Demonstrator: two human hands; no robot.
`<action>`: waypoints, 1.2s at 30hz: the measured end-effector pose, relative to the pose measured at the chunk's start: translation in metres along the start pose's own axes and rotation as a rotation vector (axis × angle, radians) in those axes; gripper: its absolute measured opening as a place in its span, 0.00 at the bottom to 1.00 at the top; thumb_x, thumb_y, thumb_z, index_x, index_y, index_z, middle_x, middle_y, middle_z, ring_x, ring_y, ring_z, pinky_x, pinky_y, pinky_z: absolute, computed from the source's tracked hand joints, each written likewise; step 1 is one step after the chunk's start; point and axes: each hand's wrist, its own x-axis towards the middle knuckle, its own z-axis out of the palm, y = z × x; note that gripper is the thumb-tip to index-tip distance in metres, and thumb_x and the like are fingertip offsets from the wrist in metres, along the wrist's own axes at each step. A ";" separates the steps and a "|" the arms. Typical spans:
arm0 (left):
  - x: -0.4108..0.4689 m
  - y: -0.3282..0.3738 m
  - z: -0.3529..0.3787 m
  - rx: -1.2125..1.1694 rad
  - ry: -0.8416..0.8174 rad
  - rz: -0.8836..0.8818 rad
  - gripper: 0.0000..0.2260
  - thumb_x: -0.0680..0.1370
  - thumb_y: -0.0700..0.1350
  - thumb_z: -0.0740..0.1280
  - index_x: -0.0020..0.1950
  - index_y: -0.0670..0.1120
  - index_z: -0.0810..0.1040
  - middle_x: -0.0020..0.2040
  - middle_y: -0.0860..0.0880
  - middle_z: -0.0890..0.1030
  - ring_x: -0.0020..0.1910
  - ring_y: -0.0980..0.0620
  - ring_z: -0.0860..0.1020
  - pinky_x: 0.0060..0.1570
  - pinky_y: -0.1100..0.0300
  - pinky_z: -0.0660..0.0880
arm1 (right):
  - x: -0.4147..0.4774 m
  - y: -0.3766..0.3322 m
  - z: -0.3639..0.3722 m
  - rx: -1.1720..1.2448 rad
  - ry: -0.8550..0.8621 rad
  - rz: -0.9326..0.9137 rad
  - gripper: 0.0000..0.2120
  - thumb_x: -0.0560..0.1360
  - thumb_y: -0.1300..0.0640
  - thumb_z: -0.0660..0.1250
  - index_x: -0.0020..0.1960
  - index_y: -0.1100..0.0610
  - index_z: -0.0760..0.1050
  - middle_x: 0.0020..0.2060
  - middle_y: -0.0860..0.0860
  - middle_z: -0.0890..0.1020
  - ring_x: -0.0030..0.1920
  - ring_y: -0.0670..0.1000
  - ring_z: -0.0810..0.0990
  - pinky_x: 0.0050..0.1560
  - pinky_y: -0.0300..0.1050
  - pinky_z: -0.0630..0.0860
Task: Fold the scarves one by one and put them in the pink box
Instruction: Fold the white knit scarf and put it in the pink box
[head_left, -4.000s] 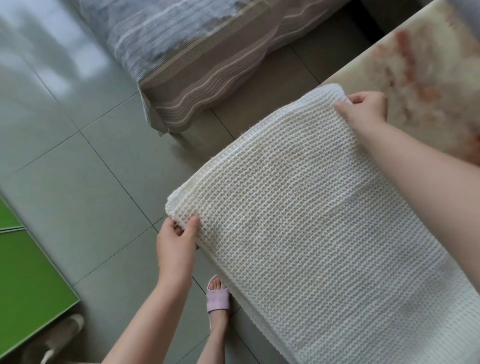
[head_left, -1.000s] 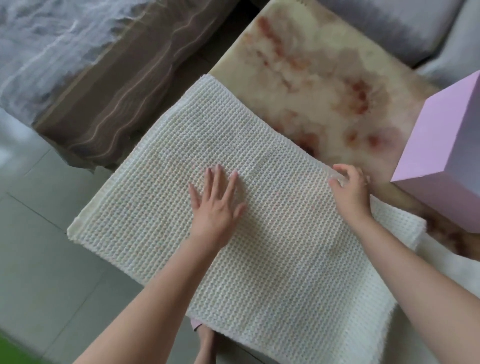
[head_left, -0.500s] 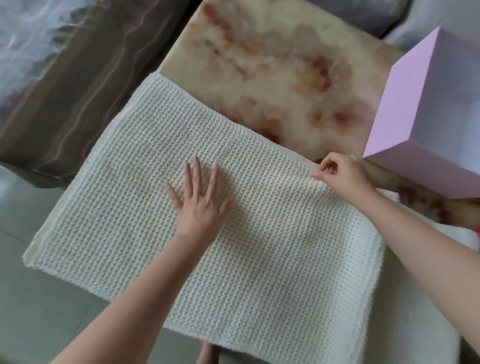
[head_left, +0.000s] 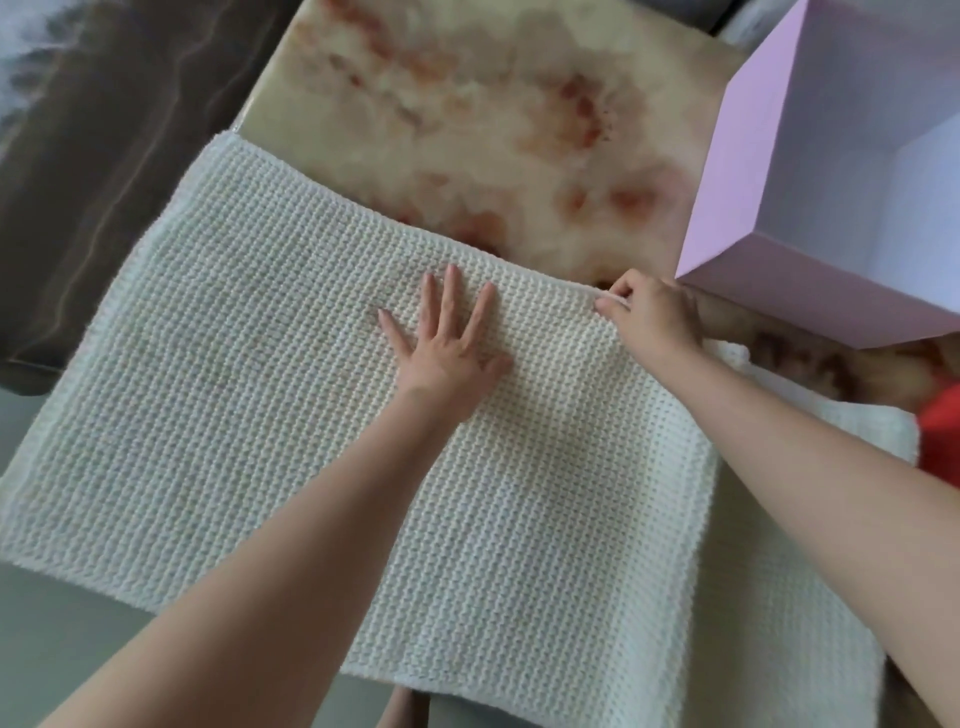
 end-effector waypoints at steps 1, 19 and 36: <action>0.001 0.004 -0.001 -0.003 0.003 -0.017 0.32 0.79 0.63 0.50 0.76 0.56 0.34 0.74 0.48 0.28 0.73 0.46 0.28 0.66 0.31 0.32 | -0.002 0.000 -0.002 0.028 0.003 -0.009 0.11 0.75 0.48 0.67 0.49 0.55 0.76 0.48 0.57 0.80 0.55 0.59 0.75 0.55 0.49 0.69; -0.064 0.159 0.066 -0.177 -0.095 0.261 0.26 0.81 0.59 0.47 0.78 0.55 0.45 0.78 0.51 0.39 0.75 0.52 0.34 0.72 0.40 0.34 | -0.085 0.186 -0.057 -0.057 -0.051 0.037 0.15 0.71 0.45 0.70 0.53 0.52 0.77 0.46 0.51 0.77 0.57 0.56 0.66 0.59 0.49 0.60; -0.081 0.241 0.123 0.164 -0.011 0.308 0.33 0.80 0.59 0.54 0.77 0.54 0.36 0.75 0.44 0.30 0.74 0.45 0.30 0.69 0.32 0.37 | -0.101 0.301 -0.097 -0.114 0.080 0.115 0.22 0.73 0.45 0.68 0.63 0.55 0.73 0.61 0.55 0.73 0.62 0.60 0.66 0.60 0.48 0.56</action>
